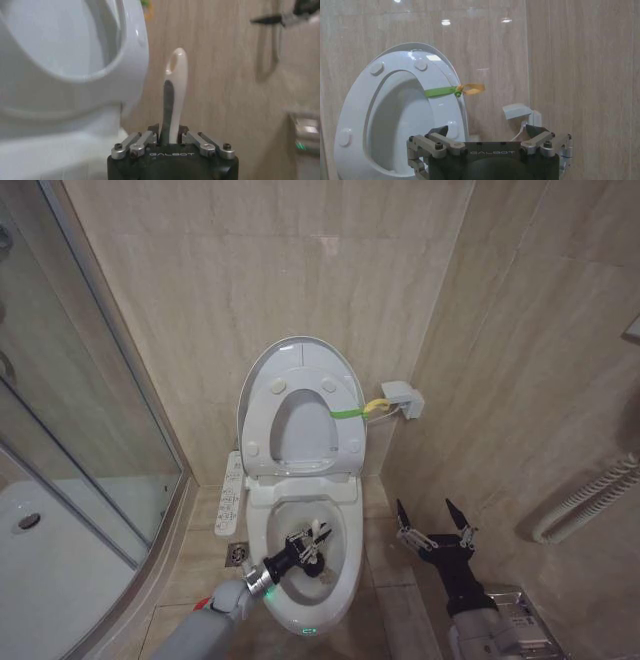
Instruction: Open the toilet lid, clean the toilet bowl with a toilet brush, close the toilet lid, and flush.
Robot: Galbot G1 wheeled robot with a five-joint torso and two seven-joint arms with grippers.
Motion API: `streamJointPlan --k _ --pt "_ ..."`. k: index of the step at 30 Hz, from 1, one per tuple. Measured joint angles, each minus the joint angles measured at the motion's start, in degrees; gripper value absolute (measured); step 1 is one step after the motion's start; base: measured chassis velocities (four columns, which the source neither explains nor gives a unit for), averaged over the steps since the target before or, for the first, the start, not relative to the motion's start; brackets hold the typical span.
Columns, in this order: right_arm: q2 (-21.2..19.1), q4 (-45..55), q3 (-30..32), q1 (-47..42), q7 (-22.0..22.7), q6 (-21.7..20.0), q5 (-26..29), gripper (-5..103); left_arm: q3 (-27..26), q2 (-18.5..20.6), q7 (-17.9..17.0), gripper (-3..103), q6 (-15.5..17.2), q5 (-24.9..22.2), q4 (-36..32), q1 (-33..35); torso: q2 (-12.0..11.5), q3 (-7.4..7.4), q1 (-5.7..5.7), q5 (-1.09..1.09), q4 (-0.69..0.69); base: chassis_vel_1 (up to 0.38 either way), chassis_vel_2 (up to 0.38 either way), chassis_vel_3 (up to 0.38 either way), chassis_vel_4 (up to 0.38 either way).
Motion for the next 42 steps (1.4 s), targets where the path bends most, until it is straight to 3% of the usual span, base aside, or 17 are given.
streamJointPlan --k 10,17,26,37,42 --pt "0.0 0.0 0.0 0.0 0.0 0.0 0.0 100 -2.9 0.6 -2.7 22 2.8 -2.3 -10.2 3.1 0.0 -0.01 0.00 0.03 0.02 0.000 0.000 0.000 0.000" --pt "0.0 0.0 0.0 0.0 0.0 0.0 0.0 100 -3.5 -1.1 -4.1 22 3.6 -2.2 -9.2 4.1 0.0 0.00 0.00 0.03 0.02 0.000 0.000 0.000 0.000" --pt "0.0 0.0 0.0 0.0 0.0 0.0 0.0 100 -4.3 -3.7 -4.0 22 2.9 1.7 -4.2 4.2 0.0 0.00 0.00 0.03 0.02 0.000 0.000 0.000 0.000" --pt "0.0 0.0 0.0 0.0 0.0 0.0 0.0 100 -2.0 -3.7 -5.4 22 3.7 1.8 -7.1 4.2 0.0 -0.01 0.00 0.03 0.02 0.000 0.000 0.000 0.000" --pt "0.0 0.0 0.0 0.0 0.0 0.0 0.0 100 -0.7 -5.2 -5.5 22 3.7 1.7 -1.6 2.2 0.0 -0.01 0.00 0.02 0.01 0.000 0.000 0.000 0.000"
